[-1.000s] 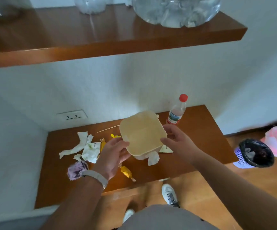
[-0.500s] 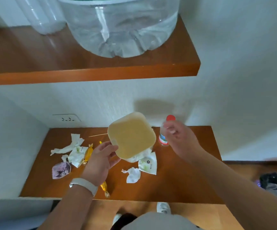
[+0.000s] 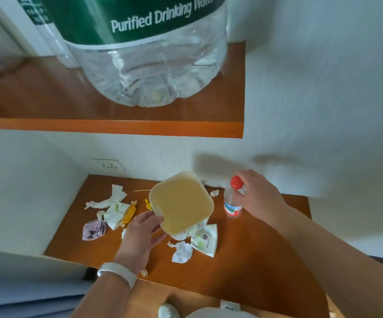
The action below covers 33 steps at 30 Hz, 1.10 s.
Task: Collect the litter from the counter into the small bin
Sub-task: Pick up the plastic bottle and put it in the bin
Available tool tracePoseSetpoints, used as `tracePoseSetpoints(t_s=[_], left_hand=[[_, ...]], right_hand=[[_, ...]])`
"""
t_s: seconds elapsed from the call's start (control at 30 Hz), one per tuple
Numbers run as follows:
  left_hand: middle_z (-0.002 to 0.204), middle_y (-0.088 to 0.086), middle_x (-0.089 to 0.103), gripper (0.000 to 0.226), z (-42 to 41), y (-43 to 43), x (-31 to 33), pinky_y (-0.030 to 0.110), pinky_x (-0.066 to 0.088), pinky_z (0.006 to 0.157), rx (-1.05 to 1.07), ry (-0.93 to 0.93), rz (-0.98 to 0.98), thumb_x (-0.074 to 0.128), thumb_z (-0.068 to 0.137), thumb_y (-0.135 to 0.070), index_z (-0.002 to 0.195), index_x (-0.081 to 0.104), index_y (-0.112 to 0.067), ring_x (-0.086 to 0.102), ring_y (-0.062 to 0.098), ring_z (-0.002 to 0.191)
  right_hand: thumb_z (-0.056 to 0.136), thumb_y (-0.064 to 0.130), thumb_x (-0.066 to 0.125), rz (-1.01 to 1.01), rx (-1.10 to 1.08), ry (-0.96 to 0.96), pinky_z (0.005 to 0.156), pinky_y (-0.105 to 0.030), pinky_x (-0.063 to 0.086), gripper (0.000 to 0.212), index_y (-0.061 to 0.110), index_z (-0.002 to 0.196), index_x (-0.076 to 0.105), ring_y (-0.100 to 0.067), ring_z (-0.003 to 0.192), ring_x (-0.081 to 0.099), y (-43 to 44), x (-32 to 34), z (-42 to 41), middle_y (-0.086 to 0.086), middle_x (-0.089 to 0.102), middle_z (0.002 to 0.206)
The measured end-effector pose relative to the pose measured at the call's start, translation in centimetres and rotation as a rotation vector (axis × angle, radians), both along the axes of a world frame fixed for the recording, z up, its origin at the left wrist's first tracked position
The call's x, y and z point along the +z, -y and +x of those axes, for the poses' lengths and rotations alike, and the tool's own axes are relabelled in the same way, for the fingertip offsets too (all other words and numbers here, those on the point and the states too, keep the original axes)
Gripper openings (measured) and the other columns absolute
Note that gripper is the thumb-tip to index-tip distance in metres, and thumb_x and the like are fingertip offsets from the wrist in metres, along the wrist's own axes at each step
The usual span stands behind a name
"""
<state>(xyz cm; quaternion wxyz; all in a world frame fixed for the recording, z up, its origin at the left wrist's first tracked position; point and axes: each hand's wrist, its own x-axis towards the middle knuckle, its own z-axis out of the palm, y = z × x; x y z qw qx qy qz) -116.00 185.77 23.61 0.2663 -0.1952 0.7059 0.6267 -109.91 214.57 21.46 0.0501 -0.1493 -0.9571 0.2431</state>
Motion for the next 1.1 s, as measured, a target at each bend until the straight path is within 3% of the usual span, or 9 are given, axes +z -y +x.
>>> tracePoseSetpoints(t_s=[0.17, 0.4, 0.5, 0.6, 0.67, 0.77, 0.93, 1.1], left_hand=[[0.118, 0.015, 0.077, 0.022, 0.5, -0.1, -0.1, 0.054, 0.053, 0.107, 0.036, 0.001, -0.011, 0.058, 0.103, -0.008, 0.124, 0.066, -0.007, 0.071, 0.033, 0.116], [0.117, 0.015, 0.077, 0.019, 1.1, -0.7, -0.1, 0.055, 0.053, 0.107, 0.083, -0.019, -0.017, 0.058, 0.103, -0.008, 0.12, 0.066, -0.008, 0.071, 0.032, 0.114], [0.116, 0.013, 0.077, 0.022, 1.6, -1.5, 0.0, 0.054, 0.053, 0.107, 0.077, -0.038, -0.032, 0.059, 0.103, -0.011, 0.124, 0.065, -0.008, 0.07, 0.03, 0.113], [0.118, 0.011, 0.075, 0.023, 2.0, -2.4, 0.1, 0.054, 0.053, 0.107, 0.064, -0.06, -0.056, 0.061, 0.102, -0.015, 0.124, 0.064, -0.01, 0.069, 0.03, 0.115], [0.118, 0.011, 0.075, 0.019, 2.1, -2.7, 0.3, 0.053, 0.053, 0.107, 0.063, -0.066, -0.066, 0.063, 0.101, -0.017, 0.119, 0.066, -0.012, 0.068, 0.03, 0.116], [0.117, 0.012, 0.075, 0.02, 2.0, -2.9, 0.6, 0.052, 0.054, 0.107, 0.066, -0.066, -0.06, 0.066, 0.099, -0.018, 0.118, 0.067, -0.012, 0.069, 0.03, 0.116], [0.12, 0.008, 0.075, 0.025, 1.1, -3.2, 0.8, 0.05, 0.056, 0.105, 0.056, -0.109, -0.078, 0.068, 0.098, -0.02, 0.122, 0.066, -0.013, 0.067, 0.029, 0.119], [0.126, 0.006, 0.072, 0.038, 0.4, -3.6, 0.7, 0.046, 0.057, 0.104, 0.043, -0.133, -0.103, 0.07, 0.097, -0.025, 0.133, 0.063, -0.013, 0.065, 0.029, 0.122]], right_hand=[[0.087, 0.036, 0.067, -0.093, 0.01, -0.067, 0.079, -0.034, 0.054, 0.034, 0.027, 0.116, 0.052, -0.016, 0.092, 0.058, -0.2, 0.6, 0.2, 0.01, 0.056, 0.104], [0.084, 0.027, 0.073, -0.299, -0.229, -0.473, 0.072, -0.021, 0.045, 0.036, 0.024, 0.116, 0.055, -0.009, 0.086, 0.054, -1.6, 4.5, 2.4, 0.013, 0.053, 0.104], [0.084, 0.025, 0.074, -0.462, -0.282, -0.584, 0.072, -0.024, 0.049, 0.034, 0.027, 0.113, 0.056, -0.012, 0.087, 0.059, -2.2, 5.8, 3.2, 0.011, 0.059, 0.102], [0.084, 0.021, 0.074, -0.583, -0.317, -0.672, 0.069, -0.015, 0.047, 0.029, 0.03, 0.106, 0.058, -0.011, 0.083, 0.06, -2.2, 6.8, 3.6, 0.013, 0.063, 0.097], [0.085, 0.02, 0.074, -0.642, -0.311, -0.69, 0.066, -0.011, 0.044, 0.027, 0.031, 0.103, 0.059, -0.008, 0.077, 0.059, -1.9, 7.1, 3.6, 0.015, 0.064, 0.094], [0.085, 0.021, 0.073, -0.689, -0.272, -0.668, 0.067, -0.015, 0.045, 0.027, 0.036, 0.101, 0.059, -0.01, 0.075, 0.059, -1.6, 7.1, 3.8, 0.016, 0.064, 0.093], [0.085, 0.019, 0.073, -0.695, -0.205, -0.653, 0.071, -0.015, 0.047, 0.029, 0.038, 0.099, 0.058, -0.008, 0.084, 0.062, -1.6, 7.7, 3.5, 0.019, 0.065, 0.094], [0.086, 0.023, 0.07, -0.665, -0.153, -0.55, 0.08, -0.021, 0.049, 0.028, 0.03, 0.111, 0.059, -0.008, 0.096, 0.061, -1.3, 7.4, 2.7, 0.013, 0.064, 0.102]])
